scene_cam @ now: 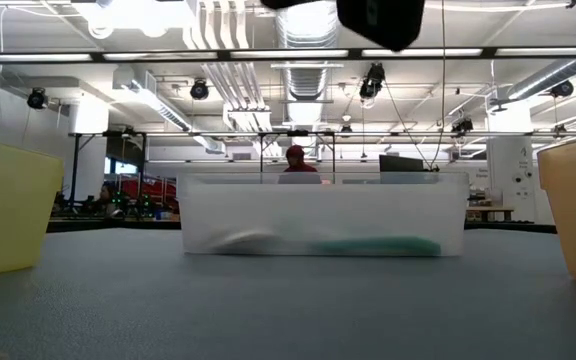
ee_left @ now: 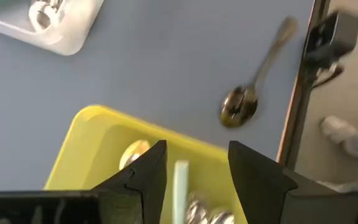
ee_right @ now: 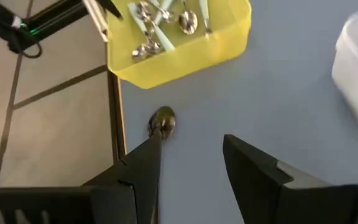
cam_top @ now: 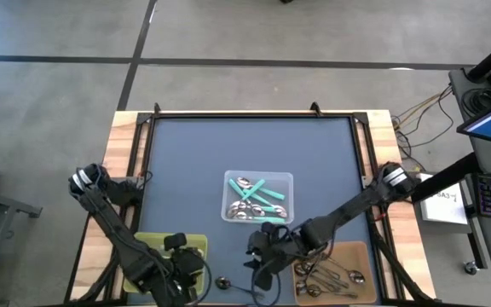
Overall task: Sort silverware by color (type)
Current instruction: Put the black spoon into the orange bin
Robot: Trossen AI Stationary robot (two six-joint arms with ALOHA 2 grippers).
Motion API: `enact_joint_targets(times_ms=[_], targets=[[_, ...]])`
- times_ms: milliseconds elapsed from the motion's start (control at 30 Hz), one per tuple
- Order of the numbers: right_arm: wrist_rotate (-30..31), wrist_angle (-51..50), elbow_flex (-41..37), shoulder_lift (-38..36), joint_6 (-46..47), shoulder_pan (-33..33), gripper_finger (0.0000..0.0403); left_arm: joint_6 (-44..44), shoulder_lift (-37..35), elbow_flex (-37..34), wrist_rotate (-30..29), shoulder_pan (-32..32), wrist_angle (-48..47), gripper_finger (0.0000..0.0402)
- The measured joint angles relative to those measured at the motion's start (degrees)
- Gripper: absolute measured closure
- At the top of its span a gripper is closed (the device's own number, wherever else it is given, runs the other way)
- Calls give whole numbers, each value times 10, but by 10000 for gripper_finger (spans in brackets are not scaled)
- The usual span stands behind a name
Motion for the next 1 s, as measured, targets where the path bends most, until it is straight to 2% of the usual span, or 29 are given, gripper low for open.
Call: enact_joint_targets(times_ms=[167, 500, 667, 867, 1000], targets=[[2, 17, 0, 24, 83, 1, 239, 0, -2, 0, 1, -19, -29, 249], [1, 72, 14, 84, 170, 15, 239, 21, -3, -1, 0, -60, -49, 249], [-15, 50, 119, 165, 165, 20, 239, 23, -4, 0, 0, -72, -68, 249], [-30, -105, 289, 253, 128, 19, 239, 21, -5, -1, -1, -91, -88, 249], [-31, -156, 367, 285, 107, 16, 239, 20, -6, -1, -1, -106, -103, 249]])
